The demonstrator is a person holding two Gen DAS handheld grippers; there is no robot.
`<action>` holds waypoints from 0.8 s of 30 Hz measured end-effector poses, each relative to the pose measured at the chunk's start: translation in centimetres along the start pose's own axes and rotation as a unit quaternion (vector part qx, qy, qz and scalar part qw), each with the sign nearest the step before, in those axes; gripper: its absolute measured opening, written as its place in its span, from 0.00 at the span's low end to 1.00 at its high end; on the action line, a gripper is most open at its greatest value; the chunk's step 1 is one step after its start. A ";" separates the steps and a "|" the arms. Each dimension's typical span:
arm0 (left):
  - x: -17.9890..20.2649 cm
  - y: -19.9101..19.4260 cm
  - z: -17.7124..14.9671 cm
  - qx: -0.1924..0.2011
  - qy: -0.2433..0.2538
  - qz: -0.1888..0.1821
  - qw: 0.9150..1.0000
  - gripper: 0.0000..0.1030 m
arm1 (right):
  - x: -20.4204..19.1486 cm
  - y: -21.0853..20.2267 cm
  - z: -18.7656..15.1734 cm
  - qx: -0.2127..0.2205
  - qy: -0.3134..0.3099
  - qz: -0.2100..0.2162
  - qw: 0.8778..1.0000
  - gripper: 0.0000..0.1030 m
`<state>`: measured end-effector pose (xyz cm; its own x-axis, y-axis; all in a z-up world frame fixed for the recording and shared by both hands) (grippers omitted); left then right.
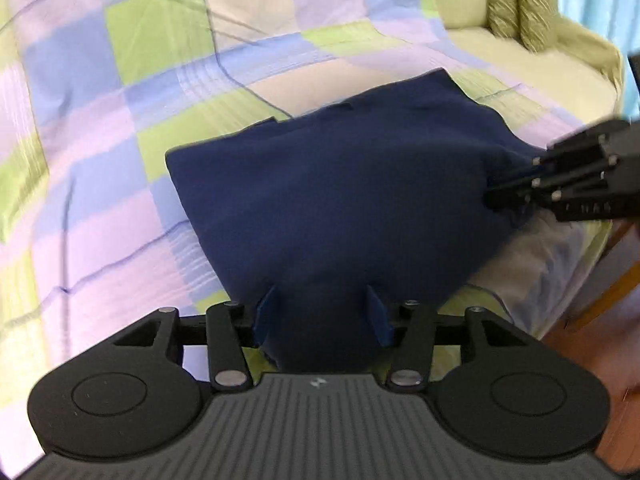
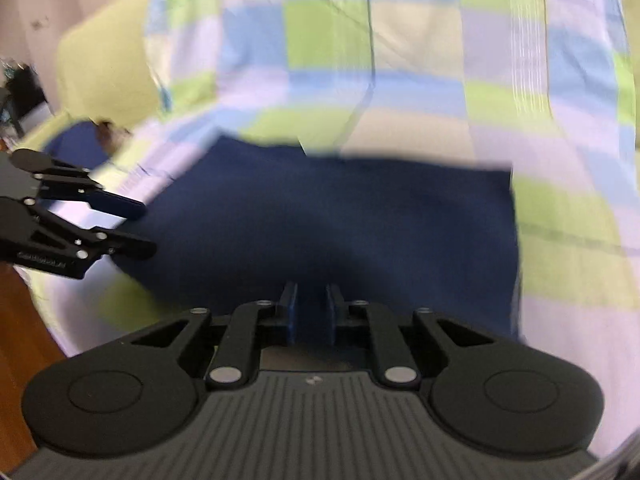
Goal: Fold clothes
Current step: 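Open both grippers and release the folded top onto the sheet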
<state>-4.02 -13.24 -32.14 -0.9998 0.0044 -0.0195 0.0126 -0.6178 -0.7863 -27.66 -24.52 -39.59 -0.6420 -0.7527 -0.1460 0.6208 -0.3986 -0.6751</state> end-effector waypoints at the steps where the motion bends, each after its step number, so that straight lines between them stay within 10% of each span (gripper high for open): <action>1: -0.4 -0.3 0.0 -0.004 -0.015 0.000 1.000 0.57 | 0.0 -0.2 -0.6 0.004 0.002 0.005 1.000 0.06; 11: -2.4 -4.6 1.8 -0.159 -0.198 0.140 0.957 0.63 | 2.3 -7.2 1.8 -0.015 0.078 -0.049 0.996 0.37; 24: -0.2 -4.7 5.0 -0.151 -0.183 0.154 0.959 0.73 | 4.1 -9.3 2.7 -0.010 0.094 -0.027 0.995 0.48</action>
Point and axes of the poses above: each gripper's, at about its wrist camera, not at the fingertips, and y roughly the way its jaws point, x to its right, z to its top, the point moved 10 cm from there along y, roughly the way its jaws point, and after that the axes turned 1 degree about x, right-handed, at the moved point
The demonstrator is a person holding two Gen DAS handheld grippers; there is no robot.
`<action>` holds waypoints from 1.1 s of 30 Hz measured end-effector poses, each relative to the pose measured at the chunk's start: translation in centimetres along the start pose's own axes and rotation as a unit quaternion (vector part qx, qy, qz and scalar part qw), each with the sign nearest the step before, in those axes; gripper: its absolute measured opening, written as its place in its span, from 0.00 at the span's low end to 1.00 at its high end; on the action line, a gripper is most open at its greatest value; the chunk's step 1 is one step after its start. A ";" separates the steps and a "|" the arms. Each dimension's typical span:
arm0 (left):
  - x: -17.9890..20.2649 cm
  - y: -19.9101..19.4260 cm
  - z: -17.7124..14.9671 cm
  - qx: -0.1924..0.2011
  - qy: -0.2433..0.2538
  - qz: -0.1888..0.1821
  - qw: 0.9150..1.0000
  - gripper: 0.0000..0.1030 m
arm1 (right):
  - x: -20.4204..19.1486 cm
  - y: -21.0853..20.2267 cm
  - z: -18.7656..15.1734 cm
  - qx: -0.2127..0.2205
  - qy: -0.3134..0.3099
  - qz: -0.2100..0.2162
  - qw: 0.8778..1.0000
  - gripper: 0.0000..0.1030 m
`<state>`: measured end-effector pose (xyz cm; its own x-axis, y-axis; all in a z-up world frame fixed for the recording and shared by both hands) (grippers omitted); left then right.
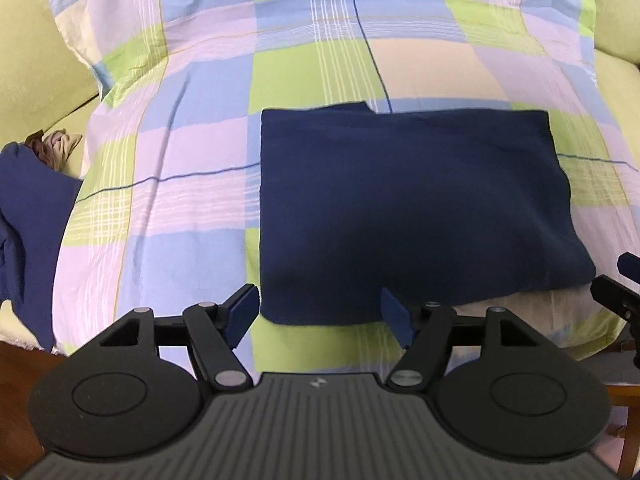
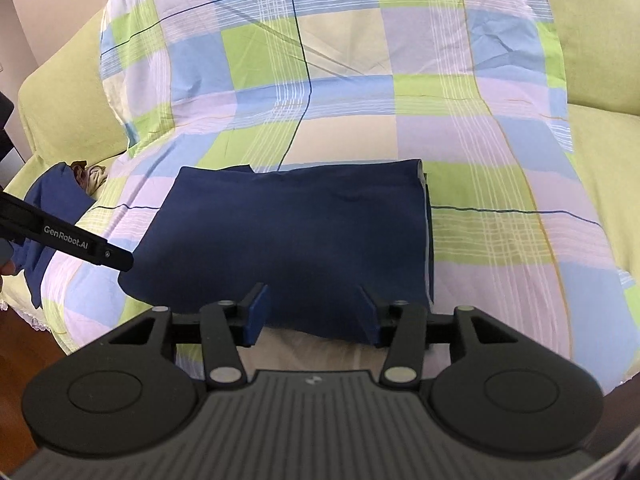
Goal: Fold clothes
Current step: 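Open both grippers and release the folded top onto the sheet, then move both grippers to the folded top's edge and close on it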
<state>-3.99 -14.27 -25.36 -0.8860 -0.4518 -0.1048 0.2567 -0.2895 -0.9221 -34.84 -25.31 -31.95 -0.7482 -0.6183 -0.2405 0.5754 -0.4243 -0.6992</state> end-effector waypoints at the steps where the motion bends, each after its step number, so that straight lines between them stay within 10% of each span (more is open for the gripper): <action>1: -0.4 0.2 0.4 0.012 0.002 -0.005 1.000 0.74 | 0.4 0.2 0.1 -0.002 0.001 -0.001 1.000 0.53; 9: -6.0 4.7 7.9 0.086 -0.023 -0.065 0.994 0.74 | 5.1 4.4 3.9 0.001 0.013 -0.028 1.000 0.57; 23: -8.1 14.1 12.2 0.059 -0.022 -0.189 0.980 0.71 | 10.0 14.8 10.9 -0.001 0.022 -0.004 1.000 0.61; 31: -7.0 14.2 12.6 0.081 -0.004 -0.217 0.973 0.24 | 9.0 17.0 10.8 0.000 0.011 0.011 1.000 0.59; 33: -6.8 13.8 12.6 0.095 0.004 -0.218 0.971 0.15 | 8.5 17.3 10.6 -0.003 0.000 0.027 1.000 0.27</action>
Point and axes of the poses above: each gripper's, at about its wrist camera, not at the fingertips, and y roughly the way its jaws point, x to its right, z to its top, the point moved 10 cm from there along y, roughly the way its jaws point, and after that the axes turned 1 degree about x, right-handed, at the moved point
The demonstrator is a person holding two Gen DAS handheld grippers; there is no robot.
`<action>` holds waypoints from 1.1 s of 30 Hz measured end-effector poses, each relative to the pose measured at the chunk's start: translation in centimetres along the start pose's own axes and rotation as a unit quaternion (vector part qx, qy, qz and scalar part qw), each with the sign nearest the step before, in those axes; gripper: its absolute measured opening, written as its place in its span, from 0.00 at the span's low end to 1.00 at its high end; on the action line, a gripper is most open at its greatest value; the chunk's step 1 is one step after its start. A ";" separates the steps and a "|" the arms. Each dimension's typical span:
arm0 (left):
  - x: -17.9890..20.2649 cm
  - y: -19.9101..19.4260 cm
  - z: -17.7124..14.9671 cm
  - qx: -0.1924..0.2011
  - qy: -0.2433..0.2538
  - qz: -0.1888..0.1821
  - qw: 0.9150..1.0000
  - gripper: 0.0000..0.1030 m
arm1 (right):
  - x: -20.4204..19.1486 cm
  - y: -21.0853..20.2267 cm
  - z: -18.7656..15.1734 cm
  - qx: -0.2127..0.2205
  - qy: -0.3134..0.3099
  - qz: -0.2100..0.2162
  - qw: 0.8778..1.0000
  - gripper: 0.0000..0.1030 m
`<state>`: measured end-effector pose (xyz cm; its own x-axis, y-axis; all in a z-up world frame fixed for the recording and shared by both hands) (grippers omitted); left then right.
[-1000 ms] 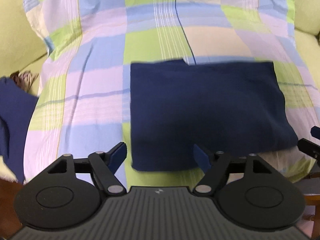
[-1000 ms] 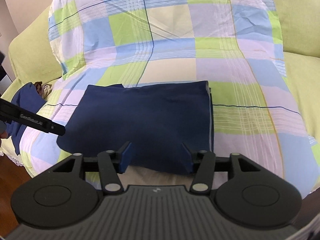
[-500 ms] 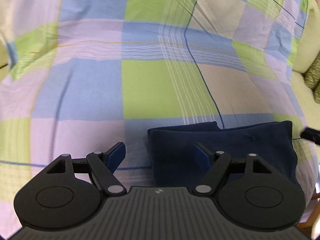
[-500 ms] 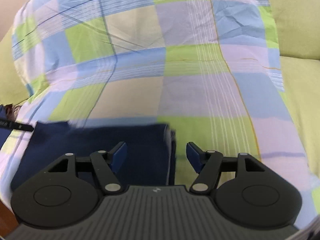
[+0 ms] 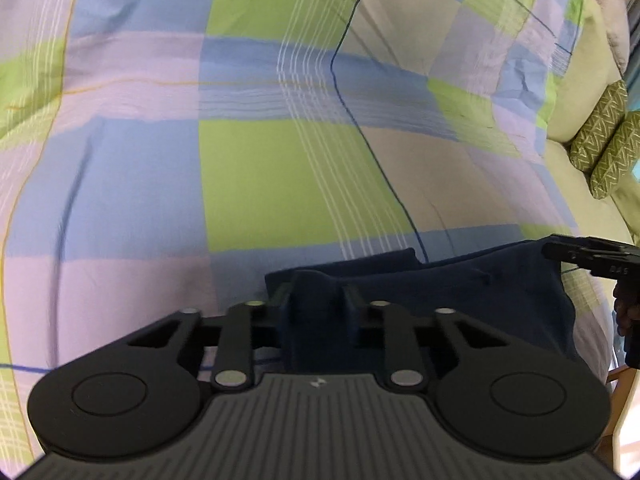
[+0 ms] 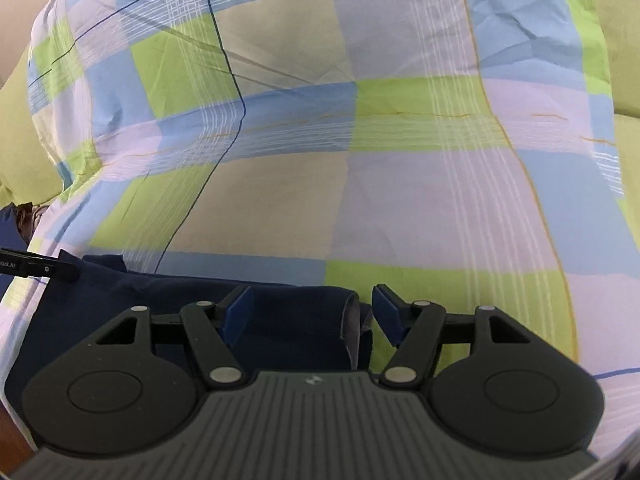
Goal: Fold clothes
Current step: 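Move both grippers to the folded top's edge and close on it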
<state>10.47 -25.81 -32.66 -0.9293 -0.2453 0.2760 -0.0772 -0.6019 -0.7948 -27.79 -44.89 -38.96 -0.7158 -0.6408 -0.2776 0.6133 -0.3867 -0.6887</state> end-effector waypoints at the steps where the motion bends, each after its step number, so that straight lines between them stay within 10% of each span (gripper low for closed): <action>1: 0.2 -0.2 0.1 0.006 0.005 -0.001 1.000 0.12 | -0.2 0.1 -0.1 0.001 -0.011 0.001 1.000 0.07; 14: 1.8 -0.9 2.1 0.066 0.045 0.006 0.997 0.06 | 0.8 -3.1 1.7 0.052 -0.001 0.005 0.999 0.04; 18: 1.2 -0.3 1.2 0.053 0.044 0.017 0.997 0.06 | 1.5 -2.1 1.0 0.026 0.013 0.014 0.999 0.35; 22: 0.6 -0.1 0.6 0.048 0.033 0.024 0.998 0.06 | 2.0 -0.9 0.1 0.002 0.021 0.017 1.000 0.38; 25: 0.5 -0.2 0.7 0.052 0.031 0.027 0.998 0.06 | 1.3 -0.6 0.1 0.013 -0.013 0.021 1.000 0.02; 33: 0.1 0.0 1.3 0.076 0.034 0.042 0.996 0.07 | 0.7 -1.5 2.6 0.068 -0.046 0.001 0.997 0.02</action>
Point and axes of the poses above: each gripper's, at about its wrist camera, not at the fingertips, and y roughly the way its jaws point, x to its right, z to its top, the point moved 10 cm from there along y, roughly the way its jaws point, and after that the axes turned 1 degree about x, right-handed, at the moved point
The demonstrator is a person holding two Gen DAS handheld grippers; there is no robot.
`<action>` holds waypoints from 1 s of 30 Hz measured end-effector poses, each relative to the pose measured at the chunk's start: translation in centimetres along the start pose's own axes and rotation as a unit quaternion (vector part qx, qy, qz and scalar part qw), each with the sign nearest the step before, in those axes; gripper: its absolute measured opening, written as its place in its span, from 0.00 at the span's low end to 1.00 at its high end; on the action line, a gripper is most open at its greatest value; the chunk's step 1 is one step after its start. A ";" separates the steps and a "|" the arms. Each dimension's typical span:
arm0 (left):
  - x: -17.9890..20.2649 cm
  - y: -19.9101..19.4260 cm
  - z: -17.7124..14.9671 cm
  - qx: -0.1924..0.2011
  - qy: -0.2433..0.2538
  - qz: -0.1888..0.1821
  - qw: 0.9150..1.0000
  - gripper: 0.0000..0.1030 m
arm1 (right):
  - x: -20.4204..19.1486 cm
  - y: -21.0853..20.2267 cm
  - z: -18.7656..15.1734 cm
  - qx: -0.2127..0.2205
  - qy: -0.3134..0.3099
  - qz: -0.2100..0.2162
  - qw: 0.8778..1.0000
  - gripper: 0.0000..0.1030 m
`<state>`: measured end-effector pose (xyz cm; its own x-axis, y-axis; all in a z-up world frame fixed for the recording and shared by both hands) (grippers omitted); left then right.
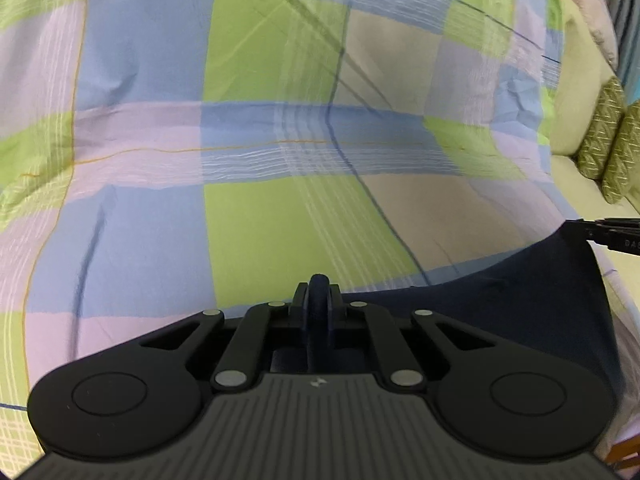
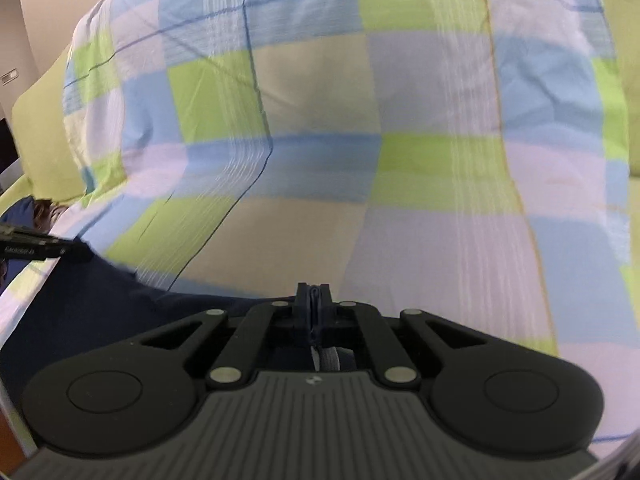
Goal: Fold clothes
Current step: 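Move both grippers to the folded top's edge and close on it, then lift the folded navy top off the sheet with both grippers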
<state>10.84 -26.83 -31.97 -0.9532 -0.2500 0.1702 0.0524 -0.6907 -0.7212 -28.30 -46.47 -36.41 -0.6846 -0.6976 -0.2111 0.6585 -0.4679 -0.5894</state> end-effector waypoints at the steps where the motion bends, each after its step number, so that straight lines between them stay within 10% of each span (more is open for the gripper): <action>1: -0.2 0.6 -0.3 -0.004 -0.002 0.003 1.000 0.07 | 0.2 0.5 -0.2 -0.004 -0.003 -0.005 1.000 0.02; 8: -1.6 2.4 -1.0 -0.032 0.000 0.033 0.999 0.21 | 0.5 3.8 -3.7 -0.069 -0.019 -0.031 0.997 0.08; 11: -2.4 0.5 0.2 -0.032 -0.018 0.049 0.998 0.22 | 1.6 3.1 -2.4 -0.083 -0.006 -0.087 0.993 0.56; 12: -2.2 -0.4 0.5 -0.029 -0.015 0.051 0.998 0.21 | 1.7 2.8 -2.2 -0.080 -0.008 -0.096 0.992 0.57; 16: 2.1 -4.7 -0.2 -0.016 0.037 0.013 0.999 0.22 | 0.5 -1.7 -0.2 -0.028 -0.005 -0.098 0.995 0.53; 19: 5.5 -4.6 -3.3 -0.034 0.069 -0.030 0.997 0.30 | -3.9 -4.1 -1.7 -0.023 -0.015 -0.011 1.000 0.11; 24: 4.7 0.6 -6.5 -0.049 0.078 -0.004 0.996 0.32 | -7.3 -1.6 -6.6 -0.076 -0.054 0.035 0.995 0.07; 30: 1.2 1.4 -4.6 -0.033 0.053 0.061 0.996 0.22 | -2.3 0.7 -5.4 -0.063 -0.027 -0.039 0.997 0.03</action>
<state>8.37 -24.95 -35.90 -0.9671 -0.2543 0.0095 0.1535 -0.6125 -0.7754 -27.96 -42.29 -40.58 -0.7122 -0.6917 -0.1199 0.5571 -0.4529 -0.6960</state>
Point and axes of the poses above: each gripper's, at about its wrist camera, not at the fingertips, and y roughly the way its jaws point, x to its right, z to its top, the point moved 10 cm from there along y, roughly the way its jaws point, and after that the axes turned 1 degree about x, right-handed, at the moved point
